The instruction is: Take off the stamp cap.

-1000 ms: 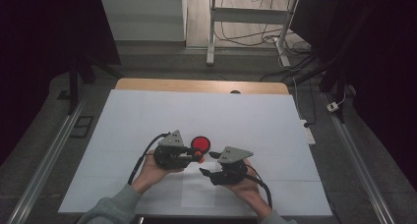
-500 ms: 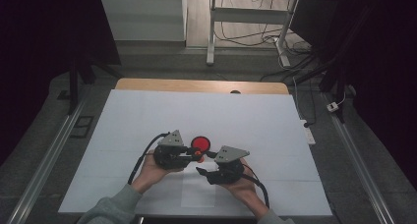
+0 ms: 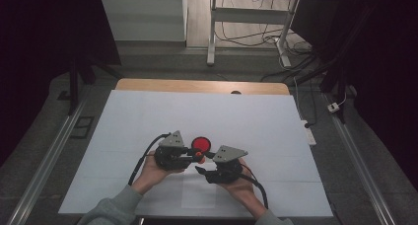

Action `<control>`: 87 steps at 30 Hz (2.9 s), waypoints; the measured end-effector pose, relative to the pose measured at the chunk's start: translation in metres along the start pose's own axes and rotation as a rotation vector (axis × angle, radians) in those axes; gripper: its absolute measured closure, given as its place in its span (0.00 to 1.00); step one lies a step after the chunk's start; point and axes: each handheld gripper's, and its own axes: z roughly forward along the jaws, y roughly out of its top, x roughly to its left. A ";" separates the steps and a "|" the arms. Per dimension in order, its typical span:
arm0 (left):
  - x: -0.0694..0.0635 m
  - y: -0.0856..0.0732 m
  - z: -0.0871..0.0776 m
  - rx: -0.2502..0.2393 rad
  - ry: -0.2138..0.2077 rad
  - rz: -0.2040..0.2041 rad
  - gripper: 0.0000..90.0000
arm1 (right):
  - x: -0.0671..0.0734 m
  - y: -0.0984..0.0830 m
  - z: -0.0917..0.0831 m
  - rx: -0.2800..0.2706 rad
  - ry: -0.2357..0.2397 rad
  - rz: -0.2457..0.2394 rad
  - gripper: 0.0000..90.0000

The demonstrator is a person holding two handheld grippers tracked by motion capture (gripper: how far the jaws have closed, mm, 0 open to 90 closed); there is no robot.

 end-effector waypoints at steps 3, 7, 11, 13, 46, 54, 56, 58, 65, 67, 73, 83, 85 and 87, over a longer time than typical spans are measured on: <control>0.000 0.000 0.000 0.001 0.000 0.000 0.80 | 0.001 0.001 0.001 0.000 -0.002 0.000 0.47; 0.000 0.000 0.001 0.002 -0.001 0.001 0.80 | 0.001 0.001 0.002 0.006 -0.001 0.002 0.49; -0.001 0.000 0.001 0.003 -0.002 0.003 0.80 | 0.001 0.002 0.003 0.002 -0.003 0.004 0.53; -0.001 0.000 0.001 0.003 -0.003 0.003 0.80 | 0.001 0.002 0.004 -0.003 -0.003 0.006 0.55; -0.001 0.000 0.001 -0.004 -0.010 0.006 0.80 | 0.002 0.001 0.006 0.004 -0.006 0.007 0.71; -0.002 0.000 0.000 -0.008 -0.012 0.002 0.80 | 0.003 0.000 0.004 -0.003 -0.020 -0.013 0.71; -0.002 0.000 0.000 -0.006 -0.014 0.001 0.80 | 0.003 0.000 0.005 -0.004 -0.023 -0.020 0.71; -0.001 0.000 0.000 -0.005 -0.015 0.001 0.81 | 0.003 0.000 0.004 -0.002 -0.021 -0.028 0.72; -0.001 0.000 0.001 0.003 -0.016 0.000 0.81 | 0.004 -0.001 0.005 0.003 -0.024 -0.038 0.72; -0.001 0.000 0.001 0.005 -0.017 0.000 0.81 | 0.004 -0.002 0.005 0.000 -0.026 -0.037 0.72; -0.001 0.000 0.001 0.006 -0.018 -0.001 0.81 | 0.004 -0.003 0.006 -0.004 -0.020 -0.029 0.72; -0.002 0.000 0.001 0.000 -0.012 0.004 0.81 | 0.003 -0.004 0.005 -0.008 -0.015 -0.011 0.72; -0.002 -0.001 0.002 -0.001 -0.012 0.001 0.81 | 0.003 -0.004 0.006 -0.009 -0.015 -0.007 0.72; -0.001 -0.001 0.002 -0.001 -0.014 -0.001 0.81 | 0.003 -0.004 0.006 -0.015 -0.013 -0.002 0.72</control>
